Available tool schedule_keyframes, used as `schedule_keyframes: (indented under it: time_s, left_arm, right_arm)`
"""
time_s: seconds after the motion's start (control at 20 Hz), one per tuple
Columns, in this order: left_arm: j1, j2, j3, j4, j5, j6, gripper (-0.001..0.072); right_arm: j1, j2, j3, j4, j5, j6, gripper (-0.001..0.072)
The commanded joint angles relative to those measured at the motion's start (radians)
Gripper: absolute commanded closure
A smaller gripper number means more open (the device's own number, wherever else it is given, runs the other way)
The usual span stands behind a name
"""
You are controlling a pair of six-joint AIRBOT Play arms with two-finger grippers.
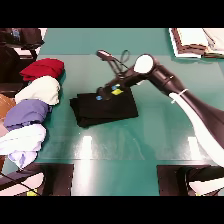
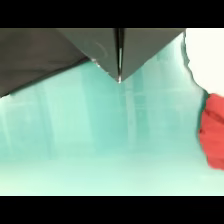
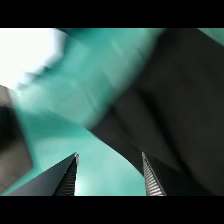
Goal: Fold the shirts.
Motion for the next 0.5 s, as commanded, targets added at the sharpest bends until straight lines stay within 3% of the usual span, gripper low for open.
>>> schedule_keyframes:
  time_s: [0.0,0.1,0.15,0.2,0.45]
  left_arm:
    - [0.009,0.011,0.000,-0.003,-0.049,0.017,0.0681]
    - [0.009,0.011,-0.004,-0.022,-0.062,0.017,0.0681]
    - [0.009,0.010,-0.008,-0.035,-0.062,0.017,0.0681]
    - [0.009,0.009,-0.016,-0.050,-0.055,0.017,0.0681]
    - [-0.038,0.009,-0.063,-0.068,-0.023,0.045,0.0681]
  right_arm:
    - [-0.175,0.084,-0.195,-0.040,0.032,0.020,0.0242]
    - [-0.299,0.140,-0.327,-0.038,0.001,0.020,0.0221]
    - [-0.352,0.152,-0.370,-0.037,-0.010,0.020,0.0119]
    - [-0.399,0.154,-0.405,-0.029,-0.015,0.020,0.0085]
    - [-0.492,0.075,-0.480,0.039,-0.042,0.019,0.0141]
